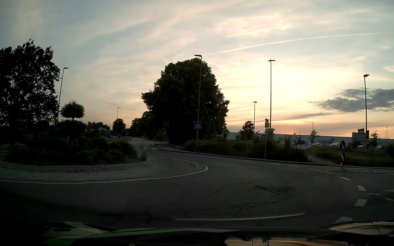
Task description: Follow the waypoints while adhering to traffic rules and regulations
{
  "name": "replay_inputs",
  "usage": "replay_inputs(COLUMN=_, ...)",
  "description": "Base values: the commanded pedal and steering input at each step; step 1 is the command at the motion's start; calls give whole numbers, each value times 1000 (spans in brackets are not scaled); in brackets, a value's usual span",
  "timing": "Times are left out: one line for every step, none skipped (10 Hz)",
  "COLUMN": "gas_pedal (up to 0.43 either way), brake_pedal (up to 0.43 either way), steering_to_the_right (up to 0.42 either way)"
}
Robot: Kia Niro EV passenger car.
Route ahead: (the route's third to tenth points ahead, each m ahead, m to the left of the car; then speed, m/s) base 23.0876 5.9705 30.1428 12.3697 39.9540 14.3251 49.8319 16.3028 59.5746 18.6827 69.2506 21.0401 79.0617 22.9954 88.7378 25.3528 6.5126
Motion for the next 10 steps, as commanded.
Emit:
replay_inputs(gas_pedal=110, brake_pedal=0, steering_to_the_right=225)
replay_inputs(gas_pedal=110, brake_pedal=0, steering_to_the_right=229)
replay_inputs(gas_pedal=110, brake_pedal=0, steering_to_the_right=228)
replay_inputs(gas_pedal=130, brake_pedal=0, steering_to_the_right=218)
replay_inputs(gas_pedal=130, brake_pedal=0, steering_to_the_right=190)
replay_inputs(gas_pedal=130, brake_pedal=0, steering_to_the_right=152)
replay_inputs(gas_pedal=130, brake_pedal=0, steering_to_the_right=109)
replay_inputs(gas_pedal=130, brake_pedal=0, steering_to_the_right=64)
replay_inputs(gas_pedal=130, brake_pedal=0, steering_to_the_right=10)
replay_inputs(gas_pedal=130, brake_pedal=0, steering_to_the_right=-41)
